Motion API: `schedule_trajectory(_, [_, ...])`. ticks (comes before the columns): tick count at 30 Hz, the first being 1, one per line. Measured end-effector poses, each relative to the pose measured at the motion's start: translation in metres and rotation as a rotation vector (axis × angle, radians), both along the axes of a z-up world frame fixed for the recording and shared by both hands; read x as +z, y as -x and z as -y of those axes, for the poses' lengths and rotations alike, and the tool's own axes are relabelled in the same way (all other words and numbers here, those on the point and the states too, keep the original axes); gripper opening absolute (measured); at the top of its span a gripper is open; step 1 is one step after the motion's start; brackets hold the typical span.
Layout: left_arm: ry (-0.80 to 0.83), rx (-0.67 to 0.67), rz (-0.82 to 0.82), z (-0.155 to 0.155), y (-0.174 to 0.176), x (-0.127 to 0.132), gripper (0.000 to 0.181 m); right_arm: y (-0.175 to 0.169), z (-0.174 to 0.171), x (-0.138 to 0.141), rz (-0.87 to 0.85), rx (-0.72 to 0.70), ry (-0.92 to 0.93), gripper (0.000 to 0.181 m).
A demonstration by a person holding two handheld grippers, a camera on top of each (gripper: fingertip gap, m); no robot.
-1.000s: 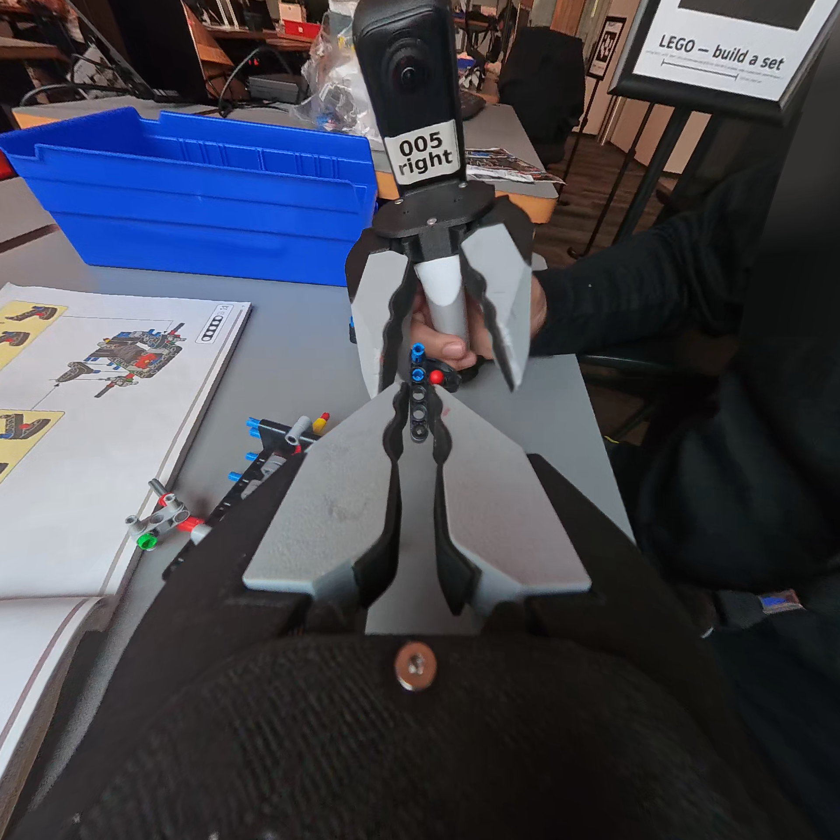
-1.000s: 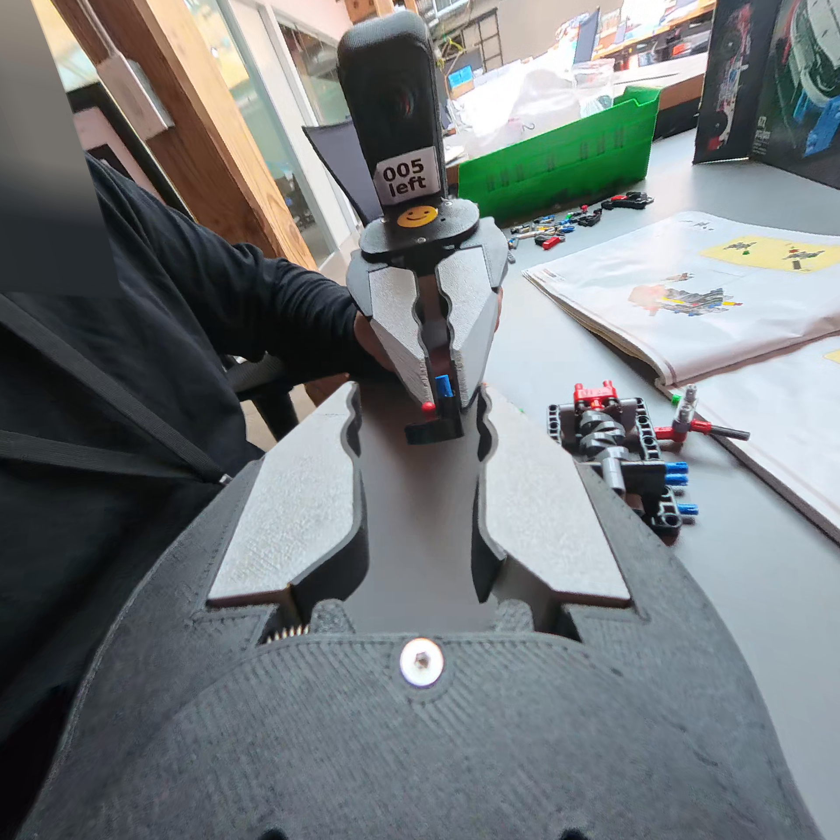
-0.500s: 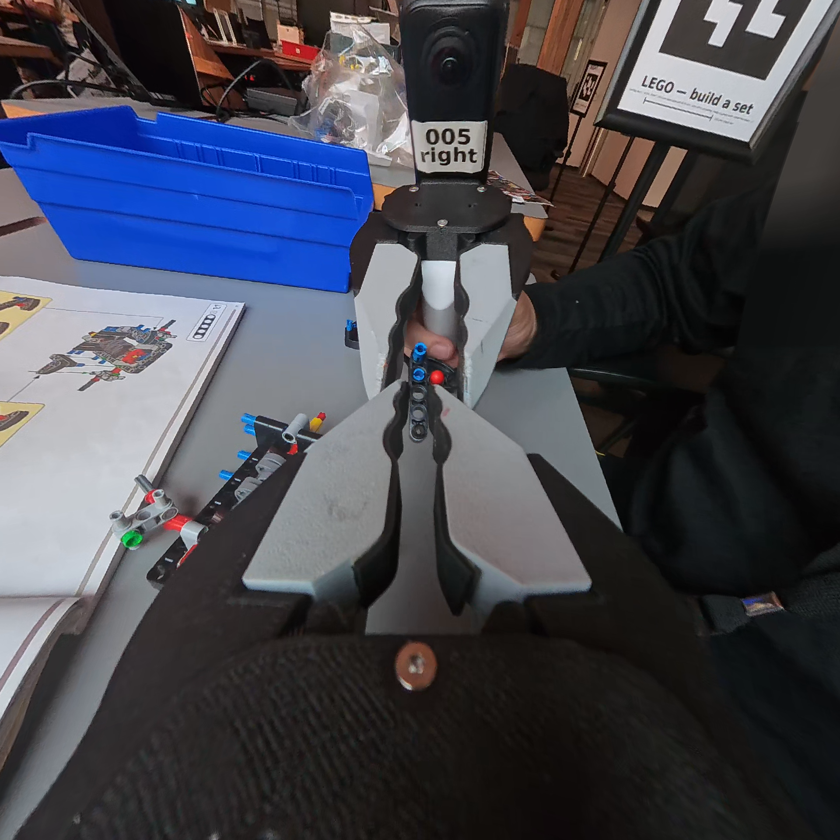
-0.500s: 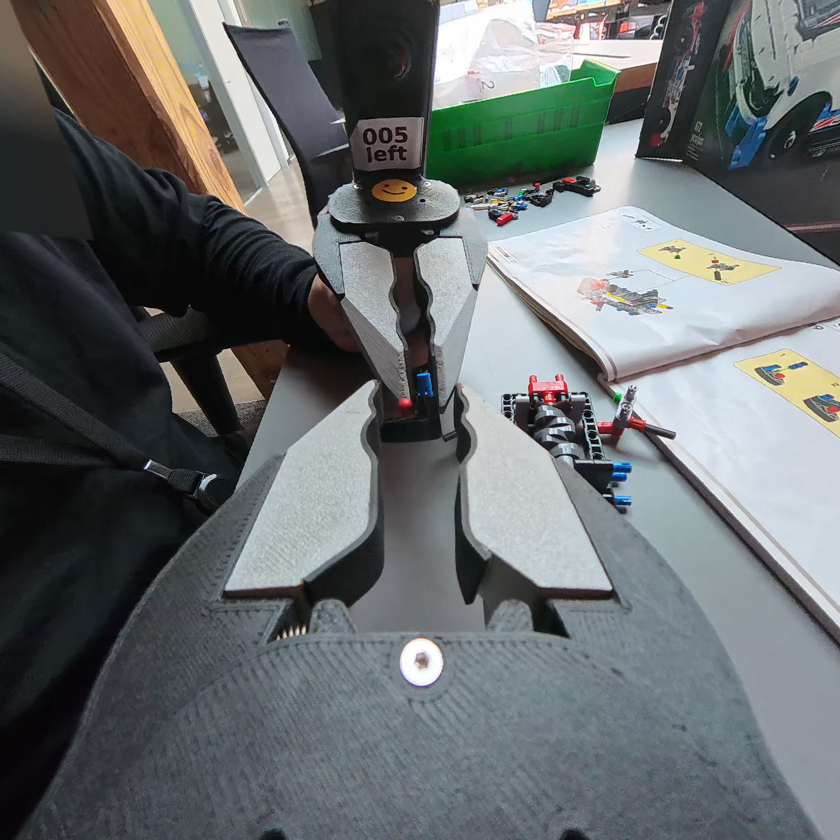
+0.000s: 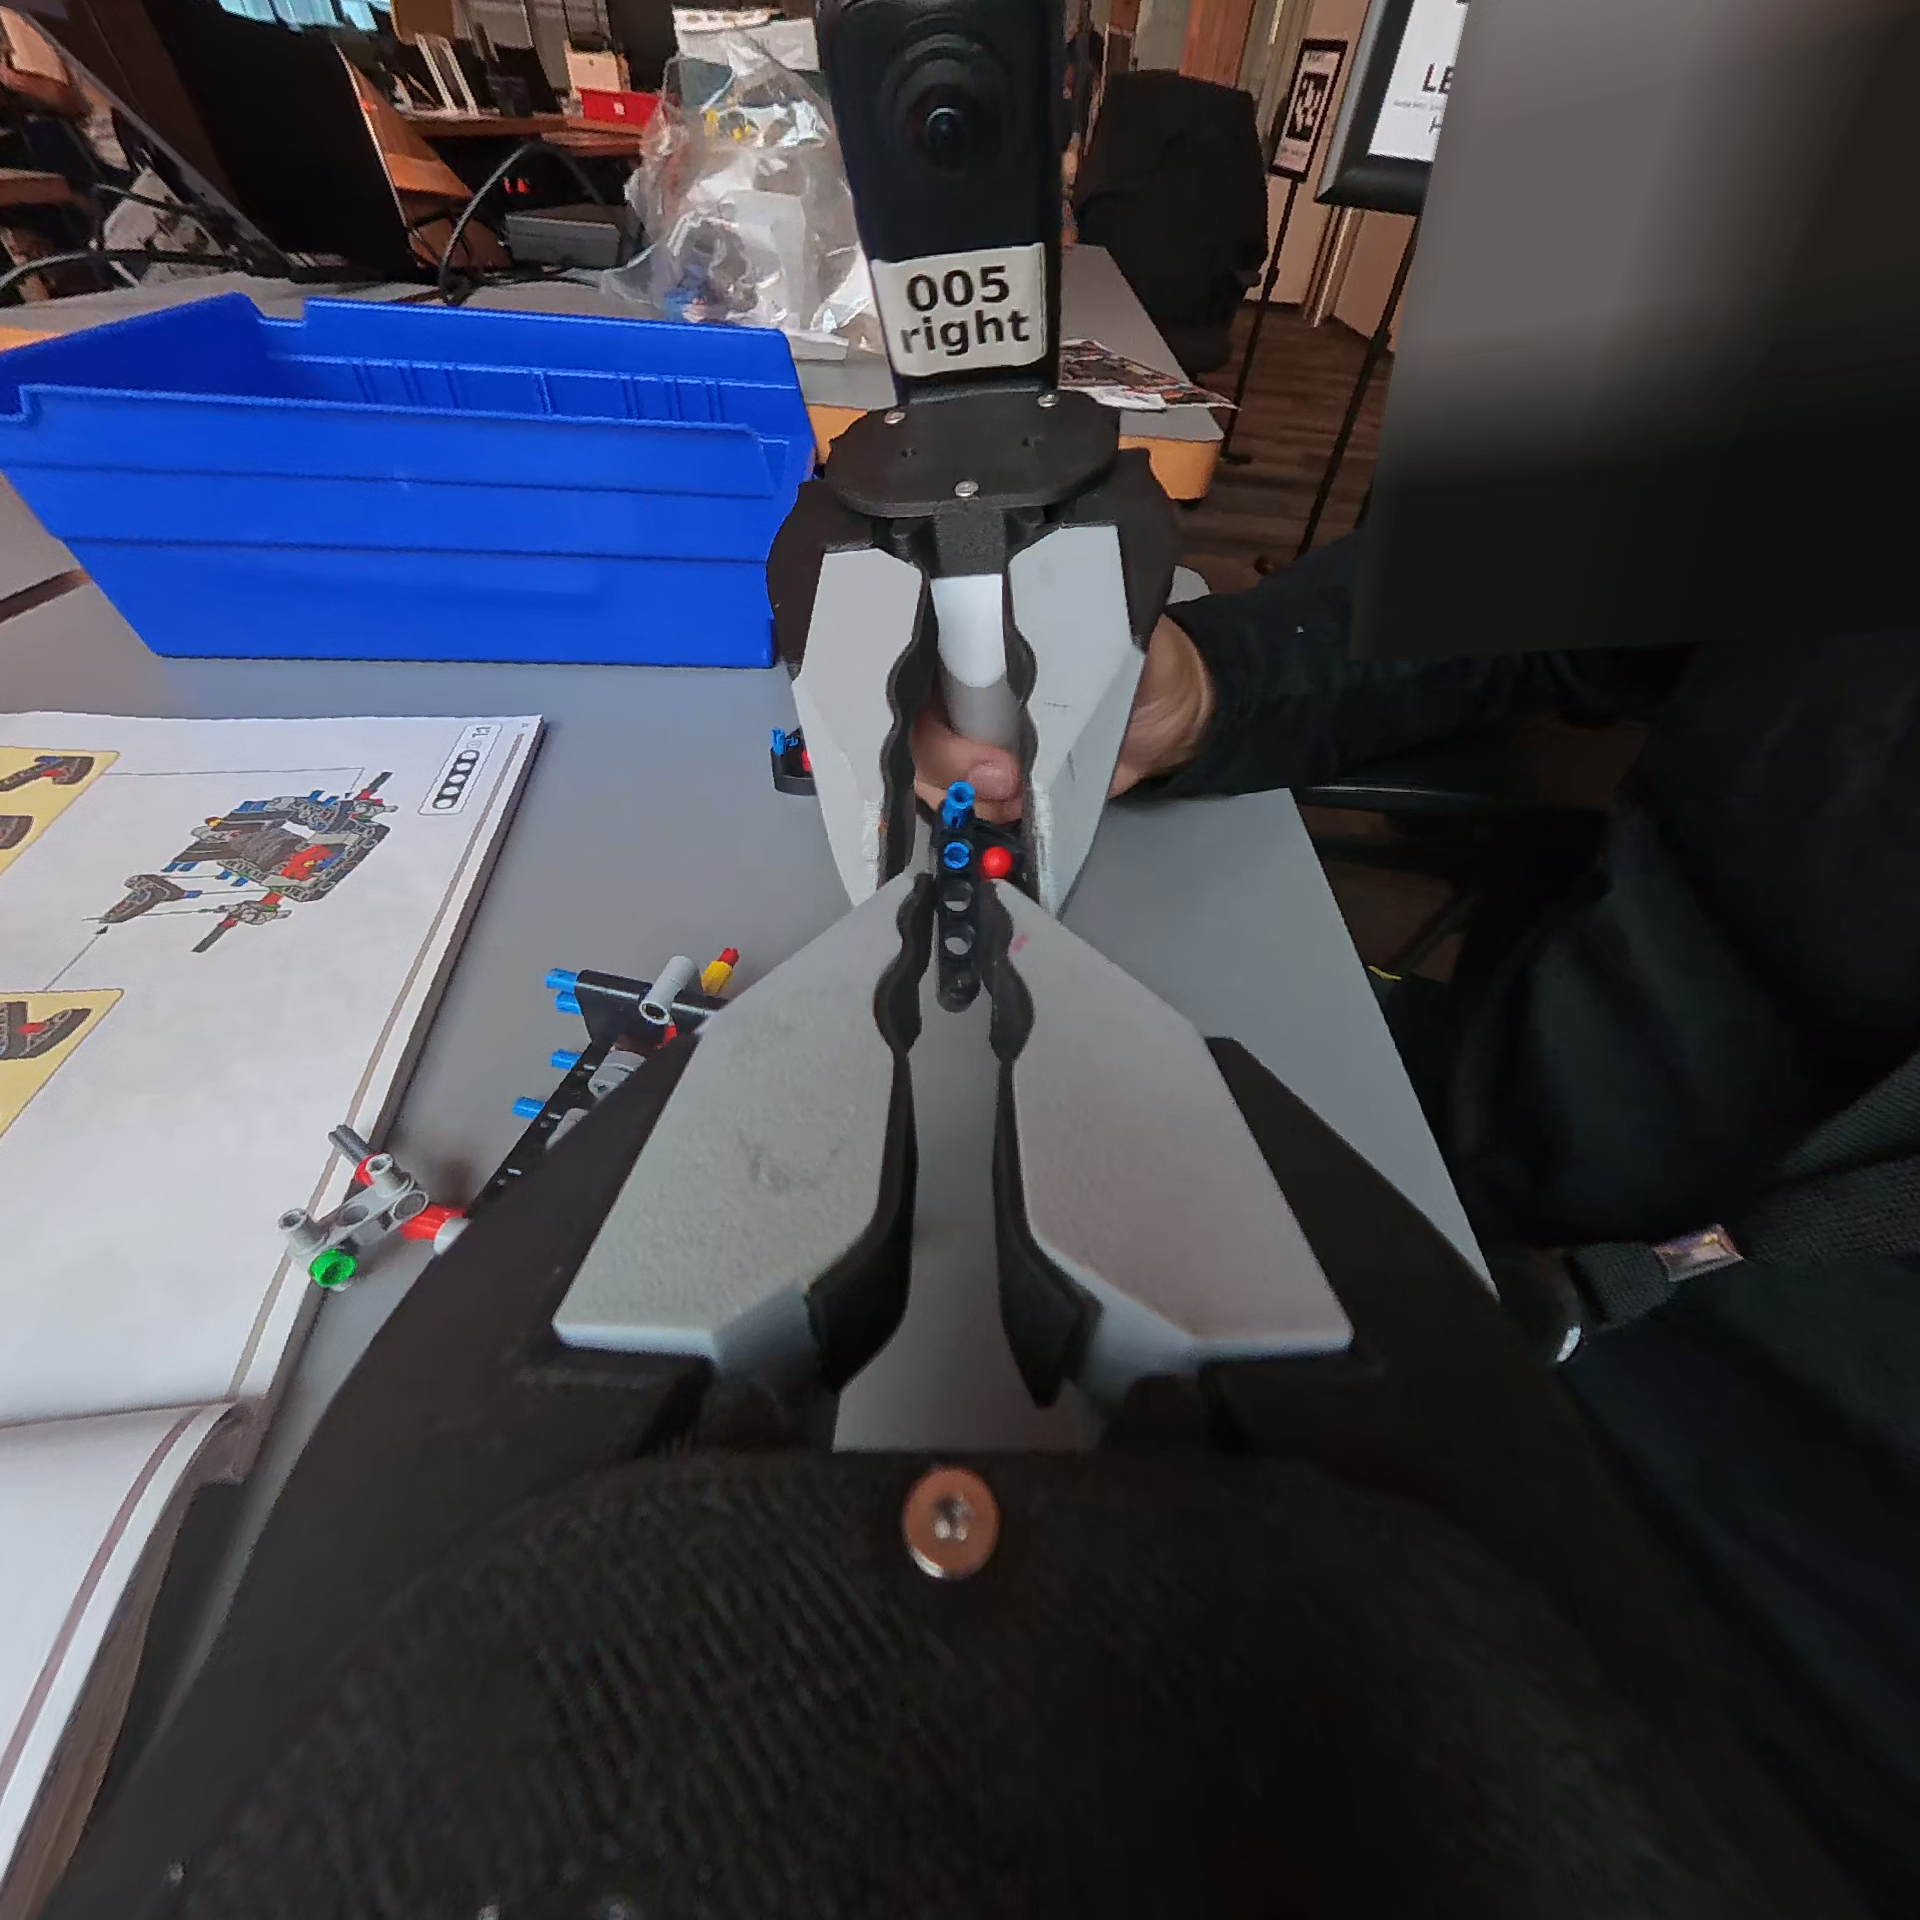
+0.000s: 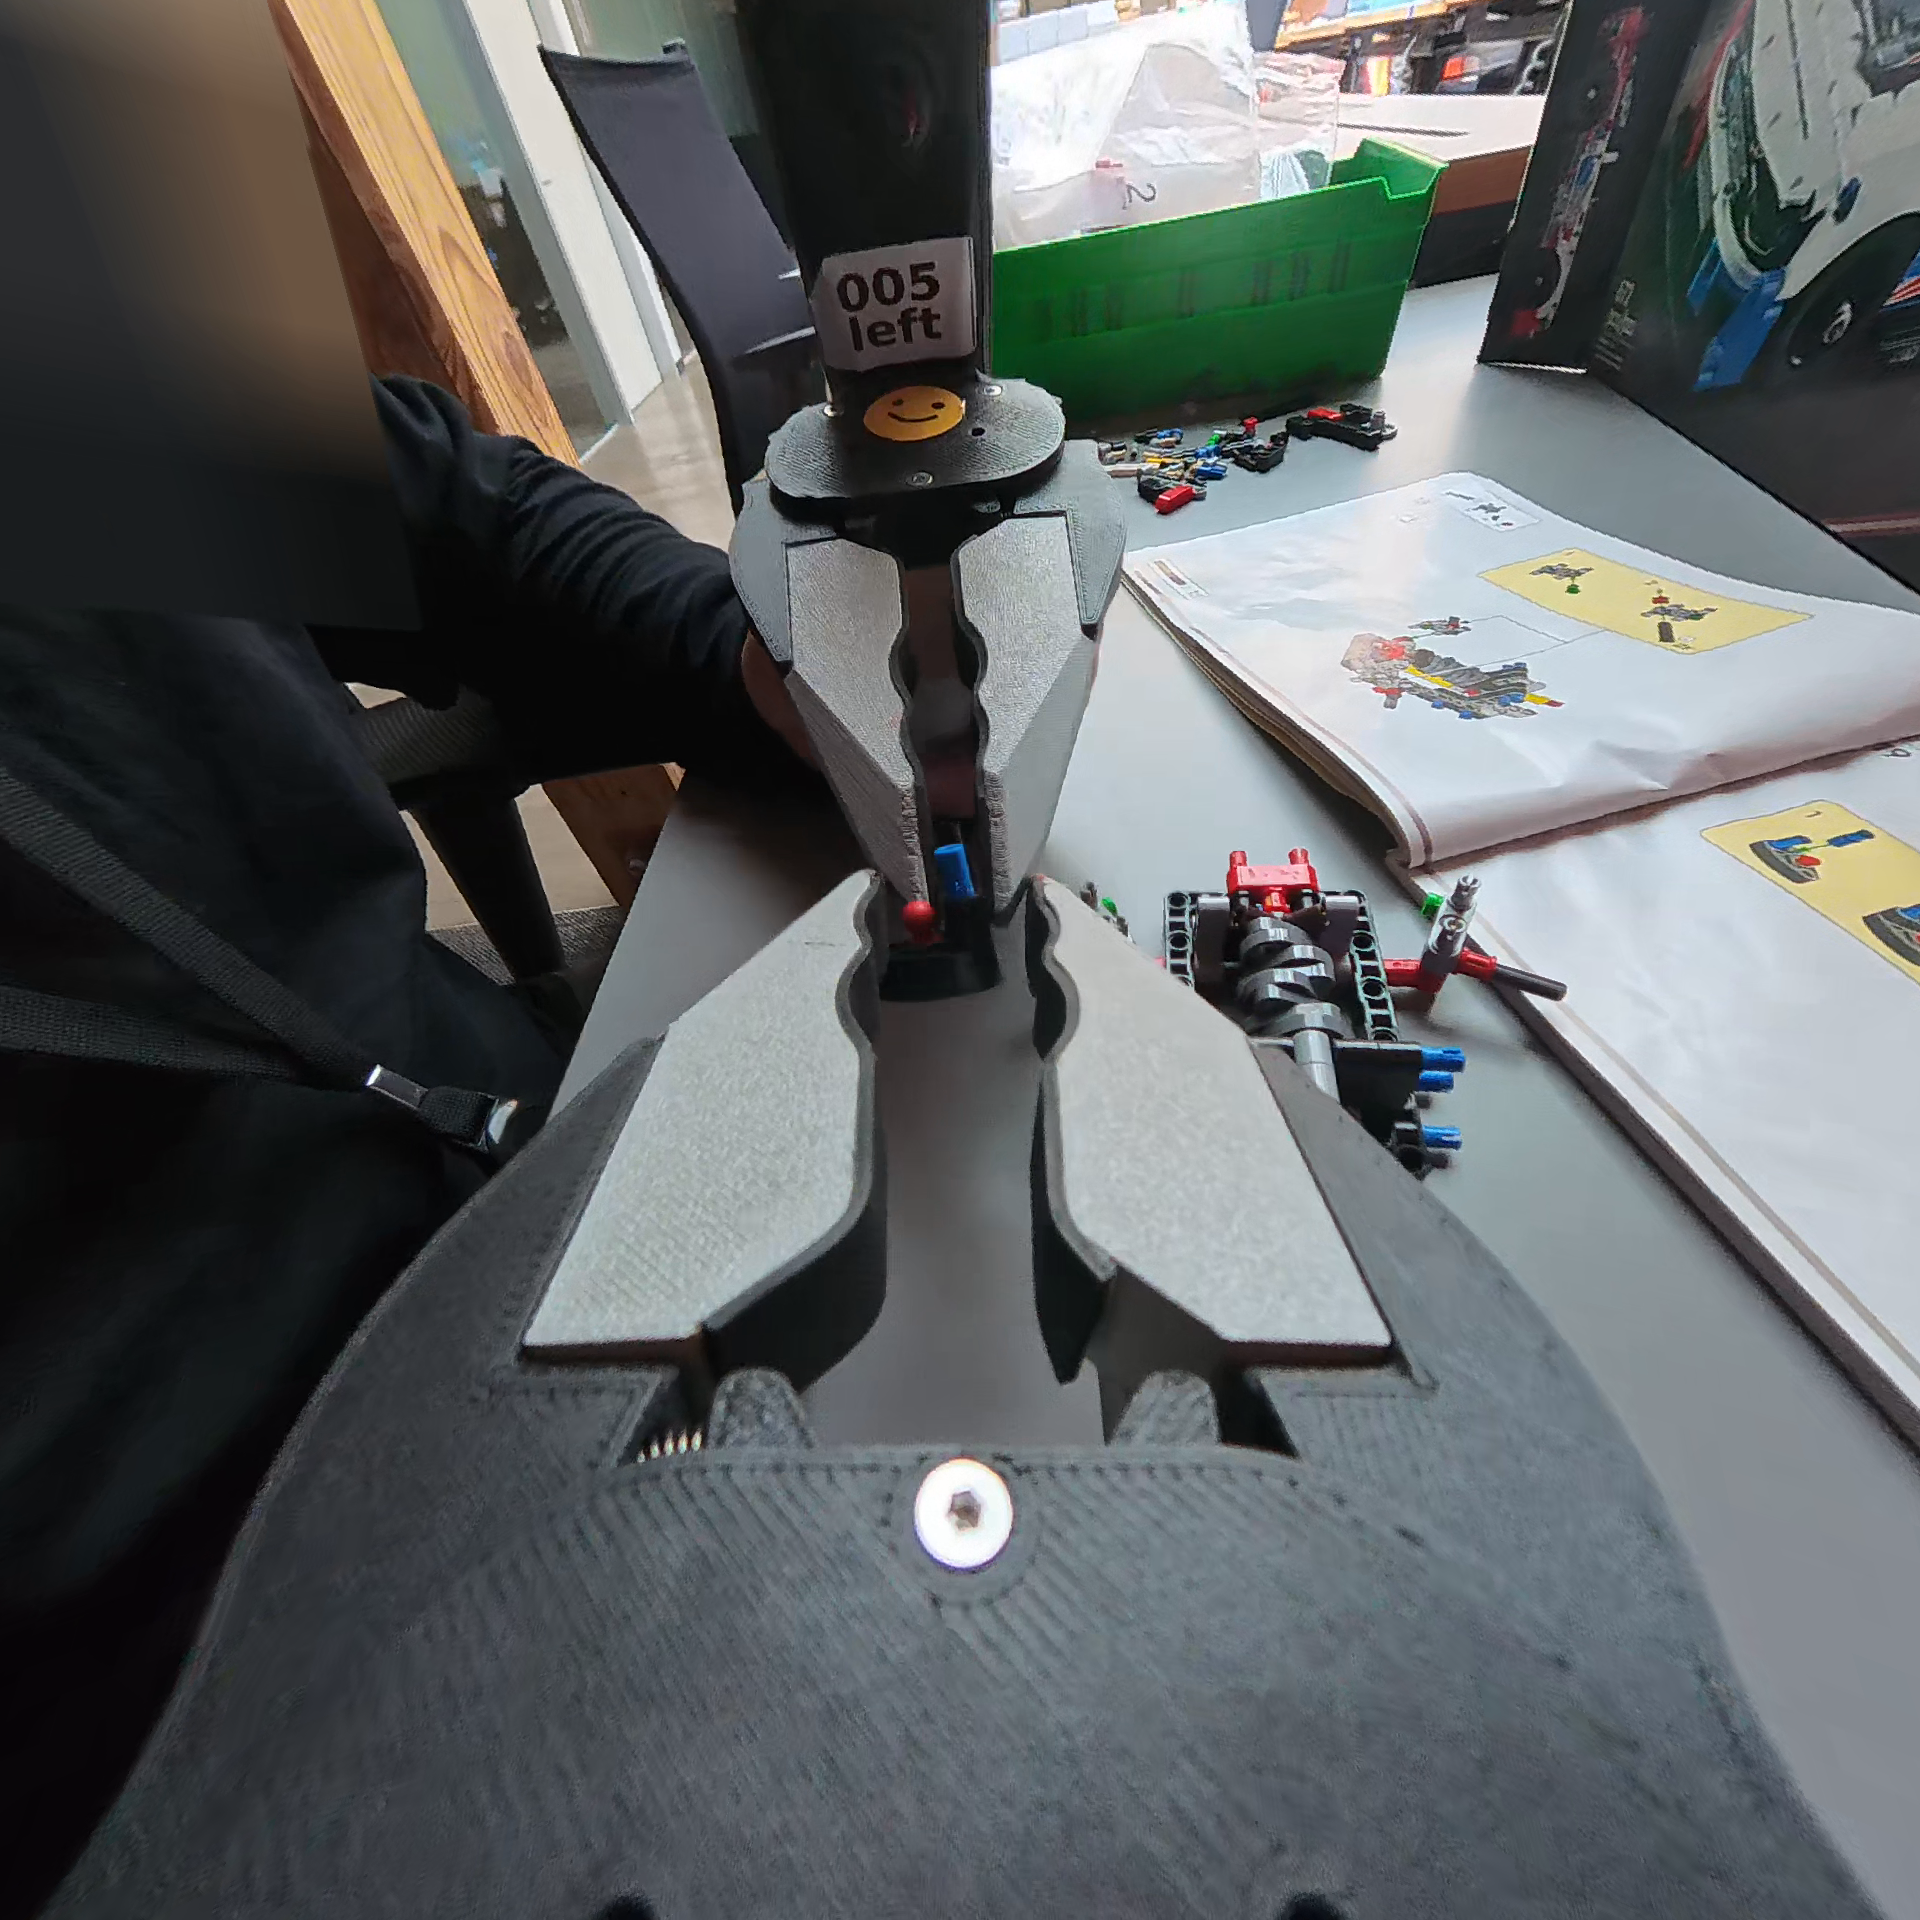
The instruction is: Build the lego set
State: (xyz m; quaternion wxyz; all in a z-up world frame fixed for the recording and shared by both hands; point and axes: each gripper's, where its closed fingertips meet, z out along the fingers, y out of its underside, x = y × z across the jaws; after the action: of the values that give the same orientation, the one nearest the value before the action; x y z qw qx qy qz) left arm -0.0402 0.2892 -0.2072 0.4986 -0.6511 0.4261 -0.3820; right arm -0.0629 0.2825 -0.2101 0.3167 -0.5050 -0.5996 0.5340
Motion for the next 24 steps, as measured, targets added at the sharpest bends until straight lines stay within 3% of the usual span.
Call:
schedule_trajectory(18, [-0.160, 0.007, 0.034, 0.003, 0.017, 0.022, 0.004, -0.003, 0.003, 0.015, -0.098, 0.019, -0.031, 0.030])
schedule_trajectory(24, [-0.086, 0.009, 0.111, -0.002, 0.019, 0.024, 0.004, -0.001, 0.001, 0.019, -0.111, -0.012, -0.044, 0.016])
